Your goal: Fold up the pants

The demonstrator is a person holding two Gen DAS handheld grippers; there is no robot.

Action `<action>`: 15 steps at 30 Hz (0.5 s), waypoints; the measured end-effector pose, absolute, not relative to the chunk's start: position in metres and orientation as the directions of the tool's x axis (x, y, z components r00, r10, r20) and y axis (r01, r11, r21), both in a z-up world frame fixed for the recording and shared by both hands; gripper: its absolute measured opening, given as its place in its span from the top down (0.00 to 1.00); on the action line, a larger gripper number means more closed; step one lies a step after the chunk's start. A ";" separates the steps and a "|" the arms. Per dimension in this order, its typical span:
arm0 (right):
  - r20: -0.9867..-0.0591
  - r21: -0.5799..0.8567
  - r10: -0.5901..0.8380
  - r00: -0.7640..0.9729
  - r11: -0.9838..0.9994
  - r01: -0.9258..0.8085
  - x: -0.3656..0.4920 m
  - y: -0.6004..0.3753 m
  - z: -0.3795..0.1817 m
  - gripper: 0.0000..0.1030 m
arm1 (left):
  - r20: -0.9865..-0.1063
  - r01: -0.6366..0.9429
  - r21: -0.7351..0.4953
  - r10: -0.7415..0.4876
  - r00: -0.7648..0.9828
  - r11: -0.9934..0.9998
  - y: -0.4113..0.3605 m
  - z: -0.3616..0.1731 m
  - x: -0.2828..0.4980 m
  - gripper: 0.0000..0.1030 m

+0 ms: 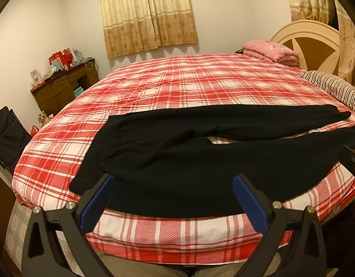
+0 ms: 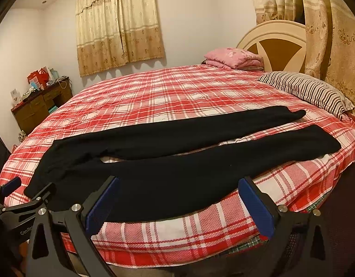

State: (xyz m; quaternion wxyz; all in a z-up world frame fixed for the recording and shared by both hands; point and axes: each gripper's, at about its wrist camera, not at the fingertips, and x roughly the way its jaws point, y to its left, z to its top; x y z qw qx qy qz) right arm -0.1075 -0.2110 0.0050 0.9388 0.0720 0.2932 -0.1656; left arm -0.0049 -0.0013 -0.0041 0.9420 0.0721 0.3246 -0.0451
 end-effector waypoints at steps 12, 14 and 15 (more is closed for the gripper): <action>-0.575 0.038 -0.270 0.772 0.934 0.354 -0.108 -0.211 0.005 0.01 | -0.620 0.133 0.107 -0.038 0.784 0.985 -0.002 -0.006 -0.005 0.00; -0.578 0.039 -0.267 0.771 0.935 0.353 -0.107 -0.210 0.004 0.01 | -0.620 0.132 0.107 -0.037 0.784 0.985 -0.002 -0.006 -0.005 0.00; -0.579 0.039 -0.267 0.771 0.935 0.353 -0.108 -0.210 0.004 0.01 | -0.620 0.132 0.107 -0.038 0.784 0.985 -0.002 -0.006 -0.005 0.00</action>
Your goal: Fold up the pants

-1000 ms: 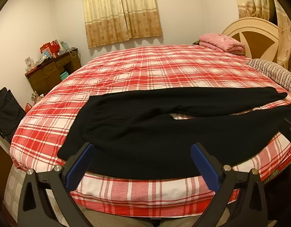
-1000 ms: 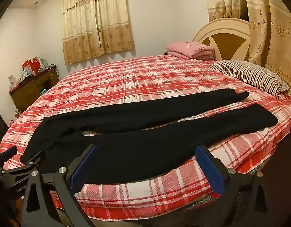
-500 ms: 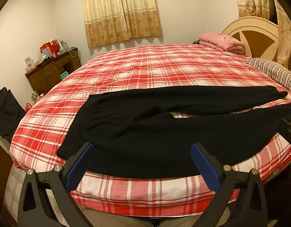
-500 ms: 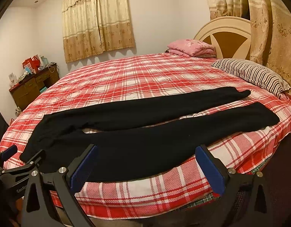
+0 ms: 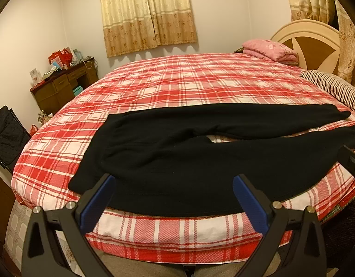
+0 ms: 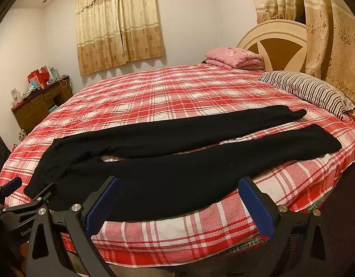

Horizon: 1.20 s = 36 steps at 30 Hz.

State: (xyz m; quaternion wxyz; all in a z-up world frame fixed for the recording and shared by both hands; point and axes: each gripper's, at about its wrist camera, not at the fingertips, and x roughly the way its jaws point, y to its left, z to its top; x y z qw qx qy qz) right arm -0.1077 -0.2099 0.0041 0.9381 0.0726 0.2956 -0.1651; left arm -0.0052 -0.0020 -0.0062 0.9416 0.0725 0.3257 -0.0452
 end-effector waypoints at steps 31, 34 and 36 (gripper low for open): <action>-0.584 0.045 -0.259 0.770 0.936 0.349 -0.105 -0.205 0.000 0.01 | -0.630 0.134 0.106 -0.038 0.776 0.985 -0.001 -0.013 -0.006 0.00; -0.587 0.044 -0.259 0.767 0.936 0.350 -0.104 -0.205 -0.001 0.01 | -0.634 0.135 0.104 -0.039 0.773 0.985 -0.001 -0.014 -0.005 0.00; -0.589 0.043 -0.260 0.766 0.936 0.350 -0.104 -0.205 -0.002 0.01 | -0.637 0.137 0.105 -0.039 0.770 0.985 -0.001 -0.015 -0.003 0.00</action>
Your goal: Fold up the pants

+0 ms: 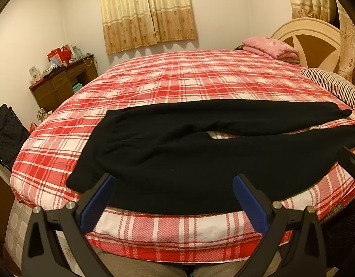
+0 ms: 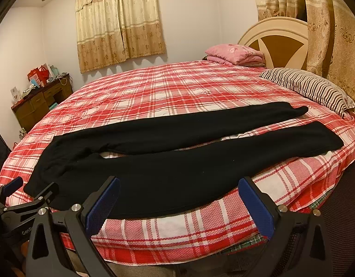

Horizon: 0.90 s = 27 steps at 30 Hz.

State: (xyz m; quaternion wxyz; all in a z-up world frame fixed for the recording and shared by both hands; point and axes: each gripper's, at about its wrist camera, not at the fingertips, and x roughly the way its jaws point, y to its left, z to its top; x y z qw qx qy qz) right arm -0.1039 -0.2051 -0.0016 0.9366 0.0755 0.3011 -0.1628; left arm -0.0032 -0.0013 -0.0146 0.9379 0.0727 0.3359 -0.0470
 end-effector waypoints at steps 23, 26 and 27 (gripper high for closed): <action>-0.617 -0.045 -0.216 0.757 0.970 0.240 -0.044 -0.219 -0.025 0.01 | -0.707 -0.058 -0.134 -0.054 0.705 0.989 0.178 -0.006 0.161 0.00; -0.622 0.001 -0.176 0.763 0.974 0.225 -0.017 -0.215 -0.023 0.01 | -0.730 -0.034 -0.188 -0.116 0.674 0.982 0.190 -0.009 0.203 0.10; -0.628 0.021 -0.156 0.763 0.976 0.216 -0.010 -0.213 -0.024 0.01 | -0.736 -0.004 -0.201 -0.148 0.660 0.980 0.190 -0.013 0.215 0.15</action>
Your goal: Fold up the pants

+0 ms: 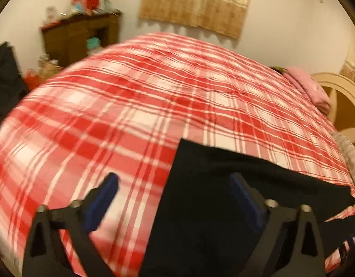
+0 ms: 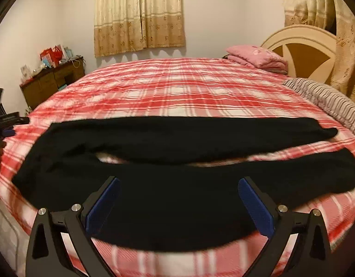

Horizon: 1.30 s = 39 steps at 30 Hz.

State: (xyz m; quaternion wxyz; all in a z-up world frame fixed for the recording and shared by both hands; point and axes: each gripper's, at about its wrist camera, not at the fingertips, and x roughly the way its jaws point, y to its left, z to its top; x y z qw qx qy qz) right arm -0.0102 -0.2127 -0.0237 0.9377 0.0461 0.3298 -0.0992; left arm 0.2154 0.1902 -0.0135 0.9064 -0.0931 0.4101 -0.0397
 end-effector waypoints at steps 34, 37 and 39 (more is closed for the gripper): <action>-0.906 0.004 0.097 0.412 0.976 -0.220 0.225 -0.319 -0.084 0.13 | -0.823 0.153 -0.156 -0.214 0.527 0.976 0.147 -0.071 0.308 0.73; -0.897 0.033 0.144 0.418 0.965 -0.260 0.217 -0.315 -0.074 0.46 | -0.822 0.169 -0.113 -0.187 0.538 0.979 0.141 -0.069 0.307 0.74; -0.896 0.063 0.163 0.412 0.967 -0.246 0.211 -0.315 -0.067 0.87 | -0.819 0.179 -0.103 -0.185 0.543 0.978 0.138 -0.067 0.307 0.79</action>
